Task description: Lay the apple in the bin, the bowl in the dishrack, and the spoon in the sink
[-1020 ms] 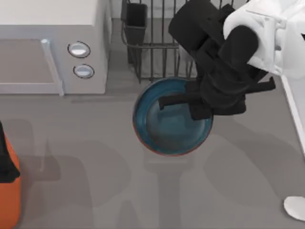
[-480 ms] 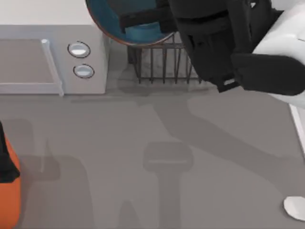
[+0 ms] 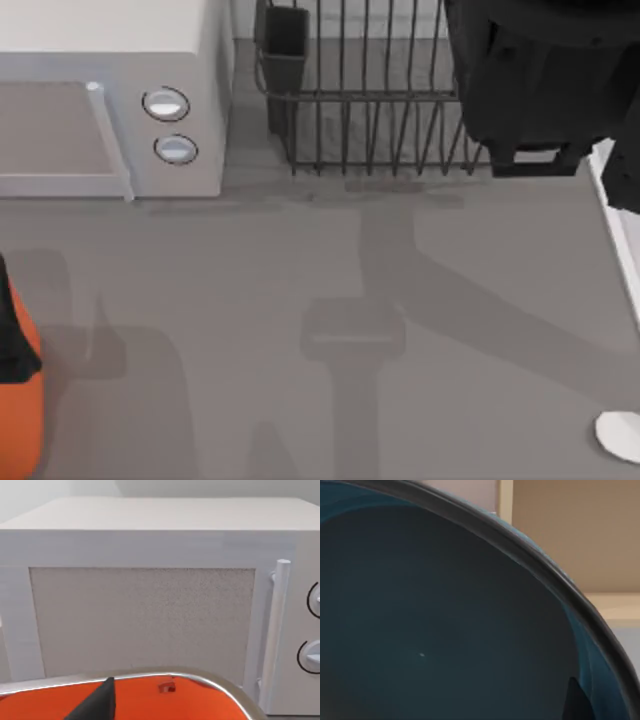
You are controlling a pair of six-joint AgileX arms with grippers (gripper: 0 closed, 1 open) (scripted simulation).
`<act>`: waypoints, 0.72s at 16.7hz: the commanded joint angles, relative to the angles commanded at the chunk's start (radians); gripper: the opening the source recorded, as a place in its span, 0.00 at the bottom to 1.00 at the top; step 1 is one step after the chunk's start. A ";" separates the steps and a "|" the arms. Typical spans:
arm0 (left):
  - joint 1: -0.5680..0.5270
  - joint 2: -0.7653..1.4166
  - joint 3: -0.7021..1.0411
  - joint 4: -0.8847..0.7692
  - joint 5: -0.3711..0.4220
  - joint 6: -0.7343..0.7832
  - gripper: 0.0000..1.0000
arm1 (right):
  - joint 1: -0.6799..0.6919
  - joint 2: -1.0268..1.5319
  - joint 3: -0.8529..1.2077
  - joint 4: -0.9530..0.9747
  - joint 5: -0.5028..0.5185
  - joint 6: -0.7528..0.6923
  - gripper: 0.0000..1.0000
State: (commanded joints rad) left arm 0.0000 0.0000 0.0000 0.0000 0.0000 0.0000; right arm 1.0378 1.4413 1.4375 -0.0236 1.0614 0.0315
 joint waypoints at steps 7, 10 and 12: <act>0.000 0.000 0.000 0.000 0.000 0.000 1.00 | -0.040 0.071 0.001 0.068 -0.043 0.002 0.00; 0.000 0.000 0.000 0.000 0.000 0.000 1.00 | -0.118 0.207 -0.014 0.221 -0.120 -0.001 0.00; 0.000 0.000 0.000 0.000 0.000 0.000 1.00 | -0.186 0.314 -0.034 0.355 -0.184 -0.005 0.00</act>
State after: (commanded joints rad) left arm 0.0000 0.0000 0.0000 0.0000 0.0000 0.0000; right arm 0.8514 1.7554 1.4038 0.3317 0.8771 0.0261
